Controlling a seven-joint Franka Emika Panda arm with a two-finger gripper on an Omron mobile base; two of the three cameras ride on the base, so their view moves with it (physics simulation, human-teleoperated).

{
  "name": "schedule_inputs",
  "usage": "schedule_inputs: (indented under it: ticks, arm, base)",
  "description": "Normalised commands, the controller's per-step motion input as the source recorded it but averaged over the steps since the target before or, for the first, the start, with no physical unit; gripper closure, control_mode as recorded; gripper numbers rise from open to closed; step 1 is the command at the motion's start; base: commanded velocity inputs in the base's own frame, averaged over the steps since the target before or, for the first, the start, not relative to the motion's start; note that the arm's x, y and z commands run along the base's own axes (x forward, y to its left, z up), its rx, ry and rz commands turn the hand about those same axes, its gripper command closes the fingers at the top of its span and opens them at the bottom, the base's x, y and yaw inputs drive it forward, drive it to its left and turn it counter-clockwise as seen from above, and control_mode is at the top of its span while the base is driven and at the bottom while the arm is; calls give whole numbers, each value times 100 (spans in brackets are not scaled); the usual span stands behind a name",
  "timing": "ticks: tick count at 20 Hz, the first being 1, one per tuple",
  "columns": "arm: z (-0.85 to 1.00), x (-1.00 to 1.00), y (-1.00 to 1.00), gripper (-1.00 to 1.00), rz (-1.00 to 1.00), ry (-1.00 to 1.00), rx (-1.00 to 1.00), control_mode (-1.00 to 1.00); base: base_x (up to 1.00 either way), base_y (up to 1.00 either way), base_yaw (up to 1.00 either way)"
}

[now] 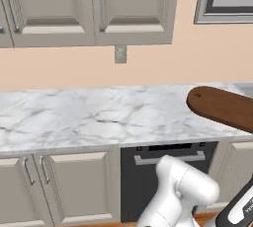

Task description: Move the cutting board and knife to the sink. Then move spray from the cabinet to the counter.

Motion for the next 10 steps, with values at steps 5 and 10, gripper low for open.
schedule_inputs:
  ticks: [5, 10]
  arm:
    - [0, 0, 0, 100, 0, 0, 0, 100]
    - [0, 0, 0, 100, 0, 0, 0, 100]
  base:
    - [-5, -100, -23]
    - [70, -100, -7]
